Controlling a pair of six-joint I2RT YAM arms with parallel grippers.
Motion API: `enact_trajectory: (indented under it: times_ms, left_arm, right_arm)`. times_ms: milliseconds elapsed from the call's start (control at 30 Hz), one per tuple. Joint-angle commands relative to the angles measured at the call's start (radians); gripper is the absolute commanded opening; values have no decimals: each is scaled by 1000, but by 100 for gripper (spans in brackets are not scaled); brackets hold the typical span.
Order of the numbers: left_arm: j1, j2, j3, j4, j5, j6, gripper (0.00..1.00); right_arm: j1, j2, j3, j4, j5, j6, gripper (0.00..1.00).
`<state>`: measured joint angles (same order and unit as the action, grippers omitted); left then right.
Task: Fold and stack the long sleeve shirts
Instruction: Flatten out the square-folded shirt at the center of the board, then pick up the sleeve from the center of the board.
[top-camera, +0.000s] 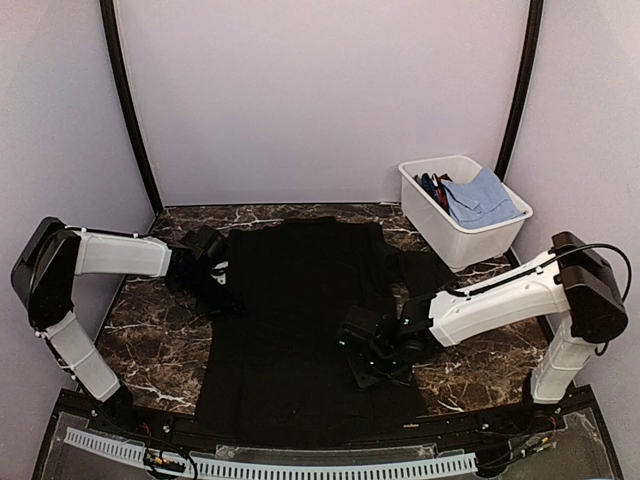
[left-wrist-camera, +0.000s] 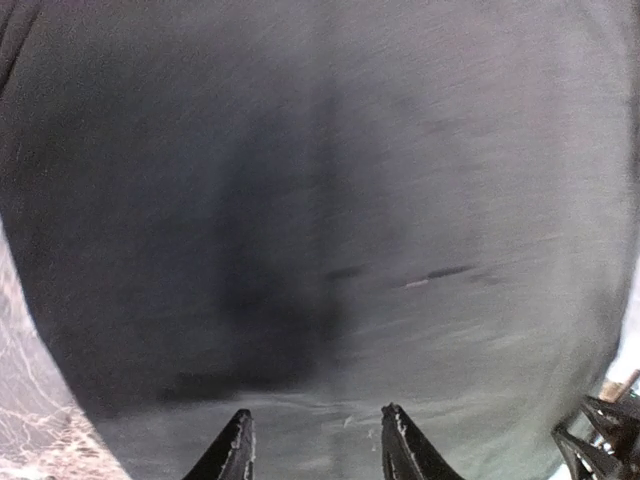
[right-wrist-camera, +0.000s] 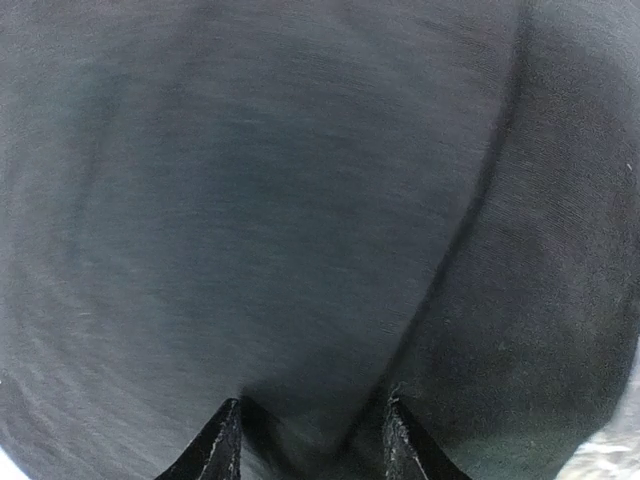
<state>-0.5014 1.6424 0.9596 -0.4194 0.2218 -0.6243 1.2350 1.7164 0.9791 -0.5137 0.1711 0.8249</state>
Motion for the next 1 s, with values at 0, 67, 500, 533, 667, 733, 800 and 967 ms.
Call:
enact_trajectory:
  times_ms: [0,67,500,533,667,733,800,967]
  left_arm:
    - [13,17,-56,-1,-51,9,42]
    - [30,21,-73,-6,-79,23,42]
    - [136,30,-5,-53,-125,102,43]
    - [135,28,3,-54,-120,104,43]
    - [119,-5,57,-80,-106,116,43]
    - [104,-21,96,-99,-104,120,44]
    - [85,-37,130,-112,-100,120,45]
    - [28,-68,201,-123,-75,95,46]
  right_arm:
    - [43,54,39,54,-79,13,45]
    - [58,71,62,71,-106,11,45]
    - [-52,-108,73,-3,-10,-23,46]
    - [-91,-143,52,-6,6,-31,46]
    - [-291,-254,-11,5,74,-107,48]
    - [-397,-278,-27,31,85,-171,48]
    - [-496,-271,-24,57,89,-227,48]
    - [-673,-206,13,125,54,-324,47]
